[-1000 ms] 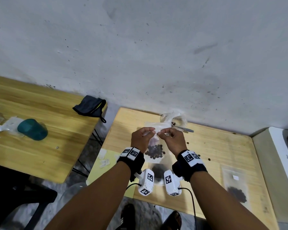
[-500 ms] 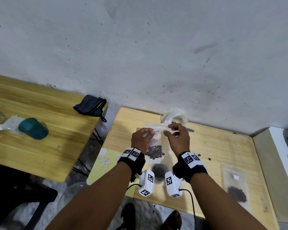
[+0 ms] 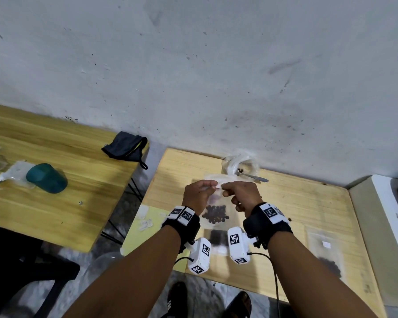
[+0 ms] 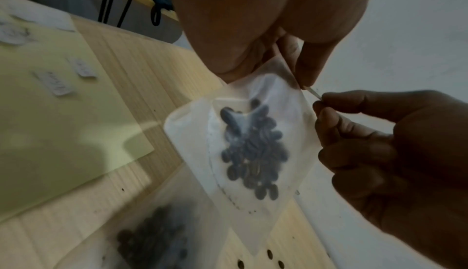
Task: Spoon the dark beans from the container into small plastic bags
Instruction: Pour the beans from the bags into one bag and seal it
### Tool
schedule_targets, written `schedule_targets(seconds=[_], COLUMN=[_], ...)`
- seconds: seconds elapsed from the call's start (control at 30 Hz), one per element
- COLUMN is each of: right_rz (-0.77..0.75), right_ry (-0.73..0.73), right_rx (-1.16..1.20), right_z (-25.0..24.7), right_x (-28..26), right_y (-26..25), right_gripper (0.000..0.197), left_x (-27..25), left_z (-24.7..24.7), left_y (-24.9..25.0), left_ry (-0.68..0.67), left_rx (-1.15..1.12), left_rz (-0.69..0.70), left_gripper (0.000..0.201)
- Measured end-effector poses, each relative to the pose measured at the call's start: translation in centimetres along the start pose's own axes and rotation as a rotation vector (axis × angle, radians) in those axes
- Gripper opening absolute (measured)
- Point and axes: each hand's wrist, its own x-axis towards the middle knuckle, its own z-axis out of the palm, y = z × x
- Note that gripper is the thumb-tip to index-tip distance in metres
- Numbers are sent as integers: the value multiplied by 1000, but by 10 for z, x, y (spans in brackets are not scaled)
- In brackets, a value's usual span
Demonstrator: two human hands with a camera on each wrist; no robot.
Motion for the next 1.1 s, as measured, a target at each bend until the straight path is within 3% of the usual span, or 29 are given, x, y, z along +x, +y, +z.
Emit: schedule_targets(seconds=[0.1,0.27,0.5,0.7,0.9,1.1], right_rz=[-109,-229,-242,-238,-248,-271], right_ry=[83,181,237,189,211,323], right_rx=[-36,-40,-166,-226,-263,-173], right_z=[1,10,9,6,8,6], right_x=[-3,-1,0,-1,-1,1], right_y=[8,20,22,23,24,30], right_gripper=[13,10,14,17,22,42], left_x=[0,-1,0,-2,0,1], left_z=[0,1,3,3,3,2], left_y=[2,-1,-6,-3,-4,-4], left_ry=[23,18,61,57,57,61], left_rx=[-118,-108,-34,-94,-15,21], left_rz=[-75,-62,-36,-60,-26,0], left_gripper=[15,19,21,17,16,18])
